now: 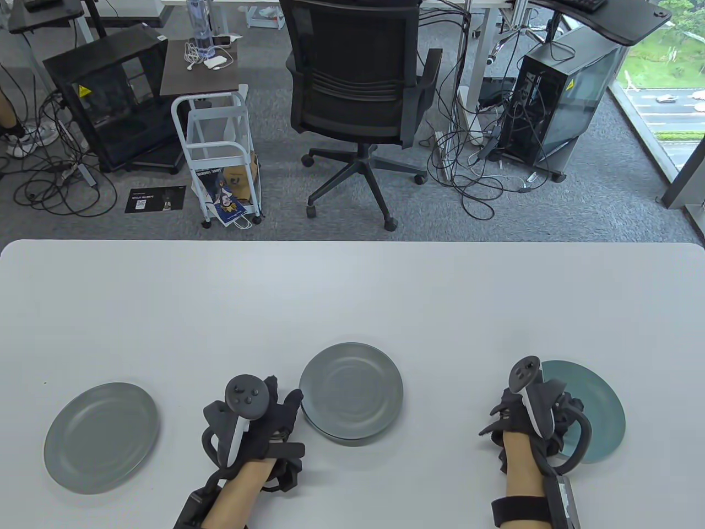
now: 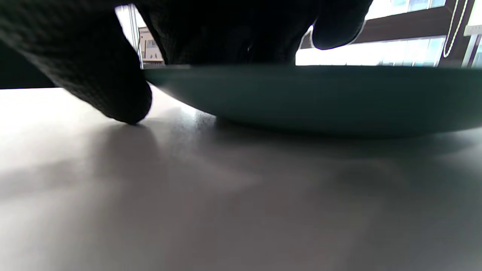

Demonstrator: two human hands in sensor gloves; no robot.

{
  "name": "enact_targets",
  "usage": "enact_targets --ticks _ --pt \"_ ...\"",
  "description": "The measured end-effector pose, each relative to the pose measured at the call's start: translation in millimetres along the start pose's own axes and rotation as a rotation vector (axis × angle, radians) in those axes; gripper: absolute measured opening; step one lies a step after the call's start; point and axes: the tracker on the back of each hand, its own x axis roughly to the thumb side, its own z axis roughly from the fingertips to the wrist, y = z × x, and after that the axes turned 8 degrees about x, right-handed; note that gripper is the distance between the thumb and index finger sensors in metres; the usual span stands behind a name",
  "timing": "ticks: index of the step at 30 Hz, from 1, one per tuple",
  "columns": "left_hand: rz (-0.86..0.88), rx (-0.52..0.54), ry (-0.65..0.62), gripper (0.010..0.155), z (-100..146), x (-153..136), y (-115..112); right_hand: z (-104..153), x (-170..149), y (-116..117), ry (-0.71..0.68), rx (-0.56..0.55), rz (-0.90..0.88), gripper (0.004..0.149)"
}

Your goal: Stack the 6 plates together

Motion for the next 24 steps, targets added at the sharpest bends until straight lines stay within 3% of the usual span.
enact_targets --ticks 16,24 --pt "0.060 -0.011 0.018 0.073 -2 -3 3 15 -16 -22 0.027 -0.308 -0.114 0.041" --pt "0.085 -0.006 0.018 0.073 -3 -5 4 33 6 -27 -0.142 -0.470 -0.085 0.040"
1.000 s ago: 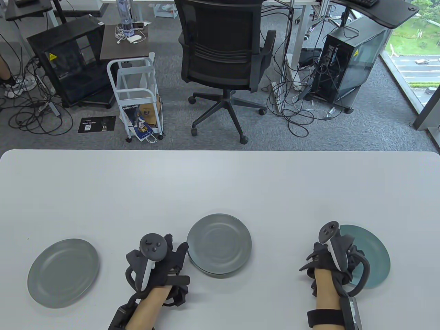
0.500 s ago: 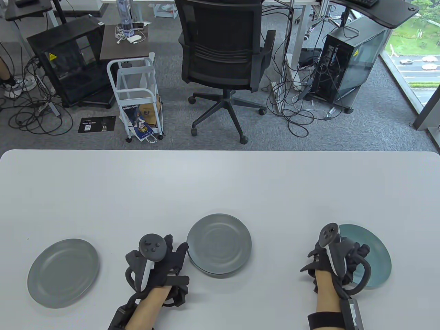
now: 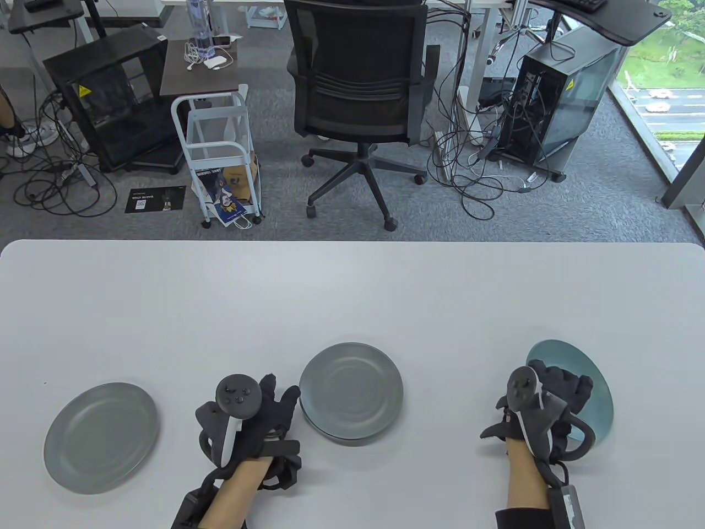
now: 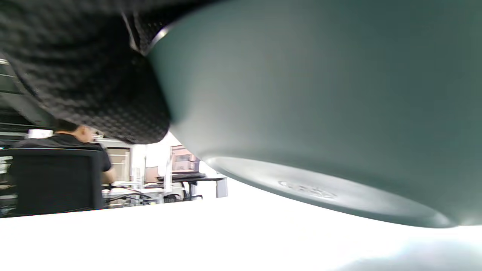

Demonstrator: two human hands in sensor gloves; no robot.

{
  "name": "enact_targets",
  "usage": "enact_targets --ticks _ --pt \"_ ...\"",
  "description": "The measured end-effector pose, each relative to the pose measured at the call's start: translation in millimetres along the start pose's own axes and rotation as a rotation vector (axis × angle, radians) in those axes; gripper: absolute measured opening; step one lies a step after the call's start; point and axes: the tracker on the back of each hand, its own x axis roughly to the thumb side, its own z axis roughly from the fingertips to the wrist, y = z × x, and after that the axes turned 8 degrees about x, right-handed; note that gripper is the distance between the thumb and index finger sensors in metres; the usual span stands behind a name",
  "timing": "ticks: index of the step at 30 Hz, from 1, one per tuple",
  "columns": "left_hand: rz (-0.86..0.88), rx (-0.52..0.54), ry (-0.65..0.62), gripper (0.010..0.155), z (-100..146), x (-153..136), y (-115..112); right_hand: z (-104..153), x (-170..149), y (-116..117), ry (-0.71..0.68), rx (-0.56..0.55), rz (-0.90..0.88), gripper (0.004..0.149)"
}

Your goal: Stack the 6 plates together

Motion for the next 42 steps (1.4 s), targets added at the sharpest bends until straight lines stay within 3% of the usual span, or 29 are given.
enact_targets --ticks 10,28,38,42 --pt "0.043 0.006 0.017 0.072 -3 -4 4 26 52 -8 -0.263 -0.086 0.023 0.040" --pt "0.077 0.008 0.030 0.071 -5 -7 7 66 109 -35 -0.578 -0.157 -0.040 0.040" --pt "0.300 -0.023 0.095 0.070 -17 -5 27 99 150 -56 -0.762 -0.223 -0.092 0.039" --pt "0.315 -0.045 0.103 0.069 -24 2 28 112 161 -63 -0.817 -0.238 -0.119 0.039"
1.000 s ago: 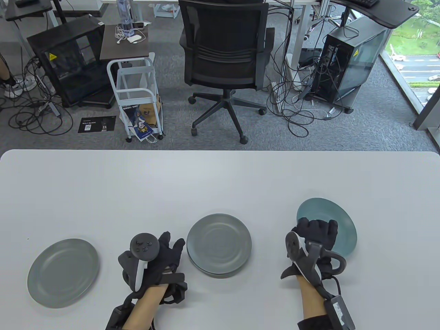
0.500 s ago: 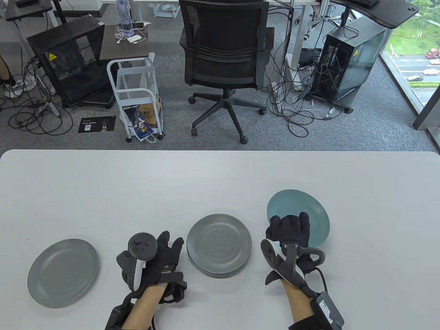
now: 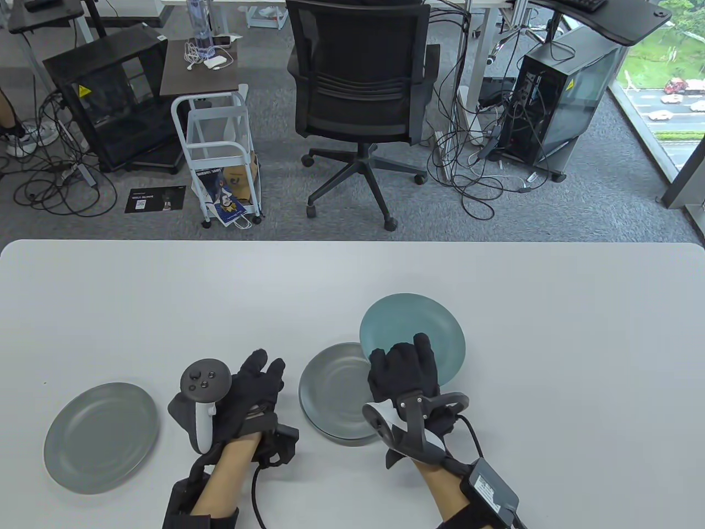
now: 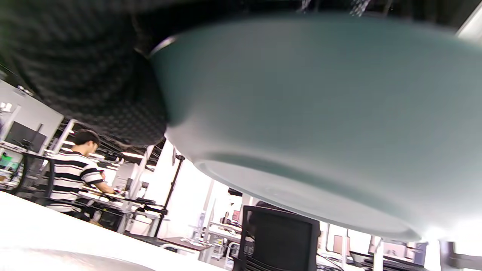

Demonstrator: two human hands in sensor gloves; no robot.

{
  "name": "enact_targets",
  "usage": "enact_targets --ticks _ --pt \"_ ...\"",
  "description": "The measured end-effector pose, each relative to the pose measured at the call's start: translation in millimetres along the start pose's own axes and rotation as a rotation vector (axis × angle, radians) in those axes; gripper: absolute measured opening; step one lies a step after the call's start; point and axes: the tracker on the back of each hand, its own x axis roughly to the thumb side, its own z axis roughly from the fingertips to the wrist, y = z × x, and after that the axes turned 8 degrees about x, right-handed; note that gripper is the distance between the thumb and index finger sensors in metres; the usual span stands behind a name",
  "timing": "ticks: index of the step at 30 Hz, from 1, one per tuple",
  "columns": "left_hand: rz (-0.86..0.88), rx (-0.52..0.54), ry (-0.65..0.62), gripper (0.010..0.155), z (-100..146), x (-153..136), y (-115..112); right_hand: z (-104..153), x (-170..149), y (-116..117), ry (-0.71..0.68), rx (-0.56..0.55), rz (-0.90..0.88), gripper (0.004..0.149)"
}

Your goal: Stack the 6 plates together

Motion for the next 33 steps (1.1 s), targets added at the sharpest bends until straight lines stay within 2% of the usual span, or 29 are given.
enact_targets --ticks 7,17,23,27,33 --pt "0.046 -0.060 0.019 0.070 -7 17 -9 4 21 -5 -0.088 -0.007 -0.021 0.039" --pt "0.041 -0.158 0.026 0.073 -8 11 -22 12 57 -13 -0.250 -0.032 -0.059 0.039" --pt "0.048 -0.184 0.034 0.066 -8 8 -24 17 67 -14 -0.301 -0.037 -0.058 0.039" --pt "0.077 -0.207 0.046 0.054 -7 9 -25 19 73 -13 -0.327 -0.032 -0.053 0.040" --pt "0.139 -0.212 0.082 0.051 -10 3 -22 20 74 -15 -0.366 -0.021 0.008 0.043"
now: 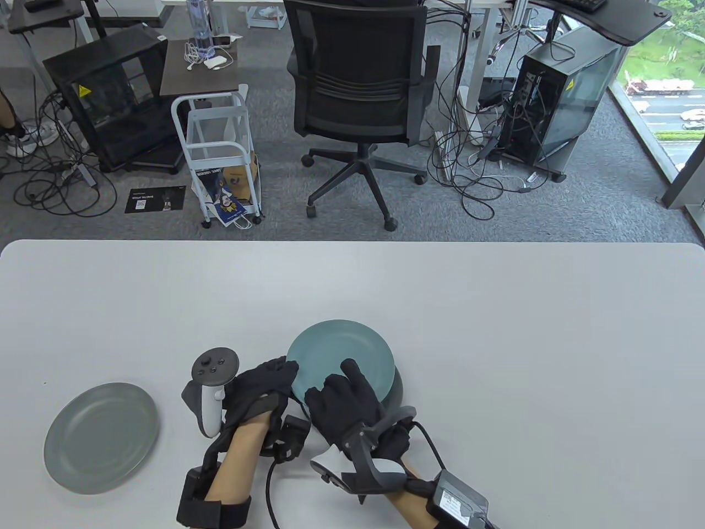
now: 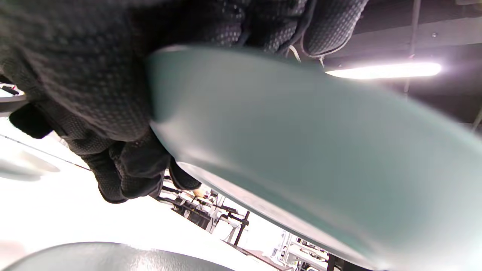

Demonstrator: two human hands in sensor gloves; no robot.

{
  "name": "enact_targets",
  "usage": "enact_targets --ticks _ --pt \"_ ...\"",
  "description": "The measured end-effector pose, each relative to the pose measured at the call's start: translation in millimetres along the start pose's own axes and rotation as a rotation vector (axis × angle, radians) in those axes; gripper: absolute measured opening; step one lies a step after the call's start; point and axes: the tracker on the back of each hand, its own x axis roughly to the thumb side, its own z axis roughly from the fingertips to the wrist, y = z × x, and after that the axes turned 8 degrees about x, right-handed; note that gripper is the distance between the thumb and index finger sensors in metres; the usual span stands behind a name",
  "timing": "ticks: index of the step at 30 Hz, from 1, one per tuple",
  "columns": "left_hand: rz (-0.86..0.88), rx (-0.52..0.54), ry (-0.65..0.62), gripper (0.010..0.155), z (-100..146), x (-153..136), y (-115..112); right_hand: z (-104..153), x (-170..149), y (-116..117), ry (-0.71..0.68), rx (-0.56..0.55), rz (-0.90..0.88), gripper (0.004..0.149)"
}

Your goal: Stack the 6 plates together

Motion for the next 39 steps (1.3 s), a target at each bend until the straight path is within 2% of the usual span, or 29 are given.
enact_targets --ticks 6,10,16,21,26,33,39 --pt "0.010 -0.006 0.009 0.050 -1 -2 4 -3 -8 -5 -0.038 0.078 0.014 0.052" --pt "0.022 0.027 0.014 0.050 -3 -5 8 -3 -21 -11 -0.040 0.042 -0.014 0.055" --pt "-0.015 0.034 0.020 0.049 -4 -7 7 1 -59 -7 0.146 -0.018 -0.144 0.062" --pt "-0.064 0.032 0.003 0.049 -2 -6 3 15 -104 14 0.359 0.009 -0.269 0.066" --pt "-0.134 0.031 -0.006 0.049 -1 -7 -2 38 -141 49 0.518 0.112 -0.390 0.068" --pt "-0.175 0.009 -0.018 0.049 2 -5 -9 59 -157 78 0.621 0.192 -0.517 0.069" --pt "-0.211 0.007 -0.035 0.051 5 -3 -17 73 -165 88 0.654 0.222 -0.573 0.068"
